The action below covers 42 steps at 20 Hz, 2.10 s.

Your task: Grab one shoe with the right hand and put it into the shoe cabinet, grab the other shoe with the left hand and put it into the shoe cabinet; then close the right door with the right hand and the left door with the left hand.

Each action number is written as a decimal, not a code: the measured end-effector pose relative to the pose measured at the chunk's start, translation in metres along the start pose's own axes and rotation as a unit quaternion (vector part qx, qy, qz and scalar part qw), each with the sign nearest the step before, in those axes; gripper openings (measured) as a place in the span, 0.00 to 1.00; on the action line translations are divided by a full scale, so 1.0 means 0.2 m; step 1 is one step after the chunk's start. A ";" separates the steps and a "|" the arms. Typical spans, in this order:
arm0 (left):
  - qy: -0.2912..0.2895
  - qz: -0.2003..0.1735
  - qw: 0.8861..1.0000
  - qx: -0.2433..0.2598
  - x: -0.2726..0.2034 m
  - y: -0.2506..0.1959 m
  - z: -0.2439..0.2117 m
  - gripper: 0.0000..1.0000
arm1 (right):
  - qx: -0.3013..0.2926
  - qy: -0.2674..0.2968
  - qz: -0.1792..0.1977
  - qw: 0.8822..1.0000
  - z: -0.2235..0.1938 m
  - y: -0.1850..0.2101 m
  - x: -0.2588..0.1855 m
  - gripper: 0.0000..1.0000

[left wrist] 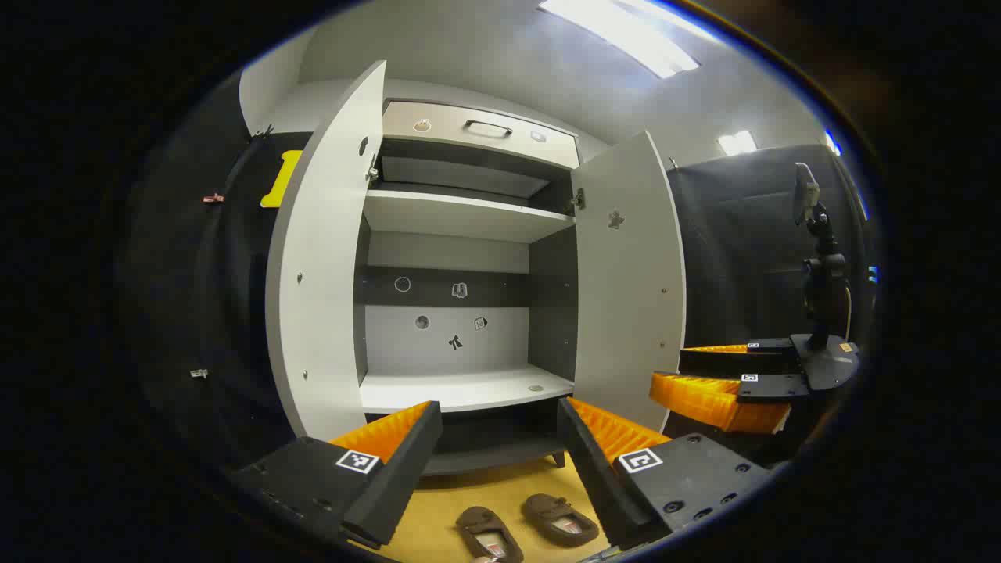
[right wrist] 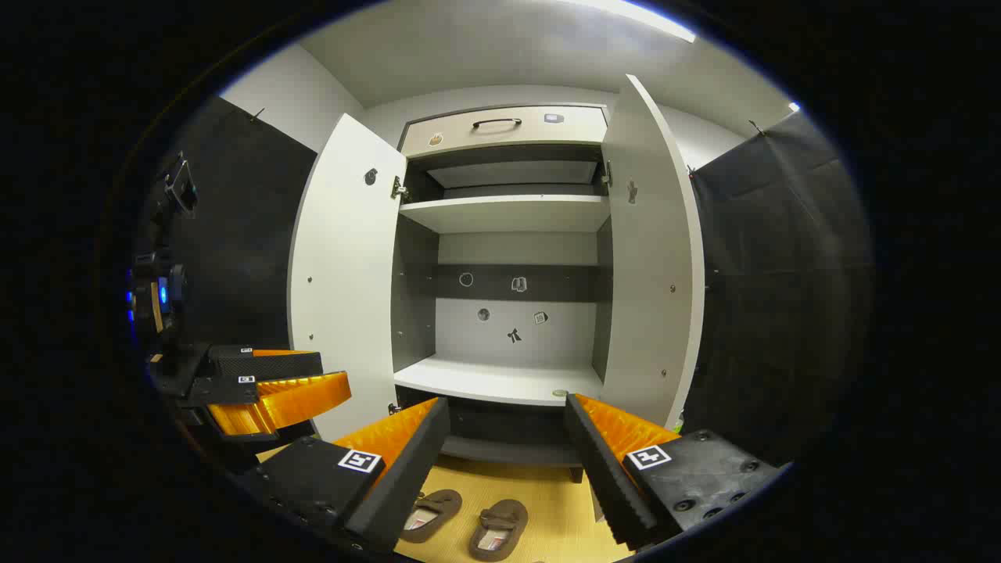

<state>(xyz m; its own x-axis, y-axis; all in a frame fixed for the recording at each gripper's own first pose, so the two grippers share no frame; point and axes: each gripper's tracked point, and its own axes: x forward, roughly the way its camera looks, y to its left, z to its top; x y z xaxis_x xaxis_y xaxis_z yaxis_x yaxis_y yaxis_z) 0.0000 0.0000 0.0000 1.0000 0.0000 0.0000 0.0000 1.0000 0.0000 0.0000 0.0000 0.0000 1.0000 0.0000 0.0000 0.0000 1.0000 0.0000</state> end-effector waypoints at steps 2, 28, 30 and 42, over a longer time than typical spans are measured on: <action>0.003 -0.001 1.000 -0.005 0.00 0.00 0.00 0.94 | 0.003 0.004 -0.001 1.000 -0.01 0.00 0.00 0.98; -0.002 -0.005 1.000 0.007 -0.10 0.11 -0.01 0.94 | 0.046 0.094 -0.024 0.994 -0.42 0.09 0.08 0.98; -0.001 -0.006 1.000 0.007 -0.11 0.13 -0.02 0.94 | 0.047 0.113 -0.031 0.992 -0.53 0.10 0.10 0.98; 0.028 0.009 0.999 -0.017 -0.01 0.20 -0.14 0.95 | 0.072 0.309 -0.014 0.948 -1.56 0.19 0.15 0.94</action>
<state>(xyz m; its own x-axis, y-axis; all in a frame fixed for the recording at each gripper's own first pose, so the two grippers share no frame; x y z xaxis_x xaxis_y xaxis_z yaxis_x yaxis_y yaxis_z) -0.0011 0.0401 -0.0288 0.9983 0.0162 -0.0554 -0.0181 0.9993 -0.0335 0.0297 0.0386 -0.3112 0.8083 0.0178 -0.5884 0.0715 0.9892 0.1281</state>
